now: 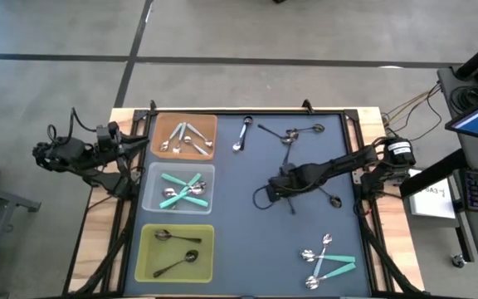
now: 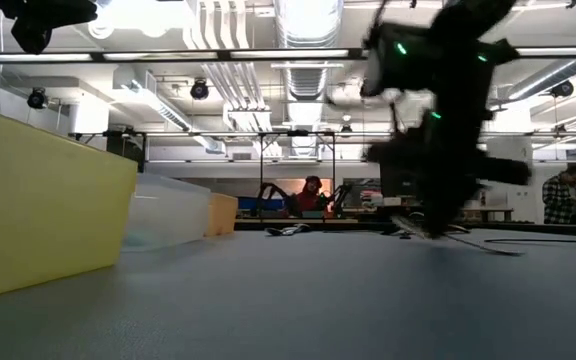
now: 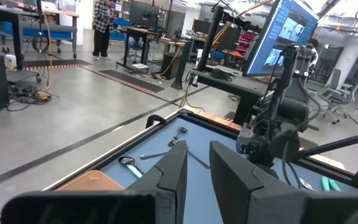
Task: Sort silverware by color (type)
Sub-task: Put the black spoon into the yellow bin
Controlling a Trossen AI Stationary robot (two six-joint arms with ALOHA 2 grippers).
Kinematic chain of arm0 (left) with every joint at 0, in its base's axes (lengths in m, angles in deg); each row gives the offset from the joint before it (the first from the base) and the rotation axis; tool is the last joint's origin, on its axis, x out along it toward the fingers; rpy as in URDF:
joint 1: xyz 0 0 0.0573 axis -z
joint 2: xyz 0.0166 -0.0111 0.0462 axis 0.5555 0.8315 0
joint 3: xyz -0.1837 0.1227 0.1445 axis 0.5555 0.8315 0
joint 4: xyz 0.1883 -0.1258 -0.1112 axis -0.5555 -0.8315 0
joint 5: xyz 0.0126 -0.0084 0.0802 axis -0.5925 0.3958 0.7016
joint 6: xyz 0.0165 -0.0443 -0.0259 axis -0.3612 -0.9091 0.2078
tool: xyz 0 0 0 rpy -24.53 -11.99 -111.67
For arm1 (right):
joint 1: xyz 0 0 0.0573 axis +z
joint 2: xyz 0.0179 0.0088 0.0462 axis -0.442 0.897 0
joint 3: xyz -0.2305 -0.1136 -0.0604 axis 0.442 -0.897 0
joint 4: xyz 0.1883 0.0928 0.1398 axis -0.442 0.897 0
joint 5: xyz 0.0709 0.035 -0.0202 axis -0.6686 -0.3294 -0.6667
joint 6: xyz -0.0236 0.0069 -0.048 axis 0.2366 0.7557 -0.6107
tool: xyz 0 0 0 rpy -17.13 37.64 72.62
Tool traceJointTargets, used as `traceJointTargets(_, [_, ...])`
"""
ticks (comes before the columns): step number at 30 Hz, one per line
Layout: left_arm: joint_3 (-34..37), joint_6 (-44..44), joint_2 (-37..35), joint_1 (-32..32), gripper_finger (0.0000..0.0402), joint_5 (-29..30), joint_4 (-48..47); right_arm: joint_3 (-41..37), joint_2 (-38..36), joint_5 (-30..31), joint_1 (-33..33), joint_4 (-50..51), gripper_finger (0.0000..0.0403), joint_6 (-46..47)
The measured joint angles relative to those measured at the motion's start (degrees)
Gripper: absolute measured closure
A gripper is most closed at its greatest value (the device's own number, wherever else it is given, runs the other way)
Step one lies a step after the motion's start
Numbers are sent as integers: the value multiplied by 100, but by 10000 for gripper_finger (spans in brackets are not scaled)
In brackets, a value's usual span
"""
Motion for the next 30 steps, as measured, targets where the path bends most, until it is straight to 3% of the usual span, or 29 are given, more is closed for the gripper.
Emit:
traceJointTargets(4, [0, -508, 12, 1, 350, -13, -7, 484, -131, 487, -7, -406, 393, -660])
traceJointTargets(10, [60, -1515, 171, 2, 350, -643, -2, 1241, -42, 631, 0, -1945, 393, -2314])
traceJointTargets(16, [623, -2460, 614, 2, 350, -943, 180, 1873, 88, 791, 0, -2730, 393, -3794])
traceJointTargets(19, [1001, -2900, 922, 2, 350, -1004, 813, 2227, 201, 797, 21, -2897, 394, -4062])
traceJointTargets(24, [1385, -2847, 1419, 10, 350, -1260, 2273, 2695, 623, 804, 238, -3117, 394, -4354])
traceJointTargets(30, [1406, -2918, 1955, 169, 350, -1448, 2763, 3204, 1208, 785, 597, -3306, 394, -4391])
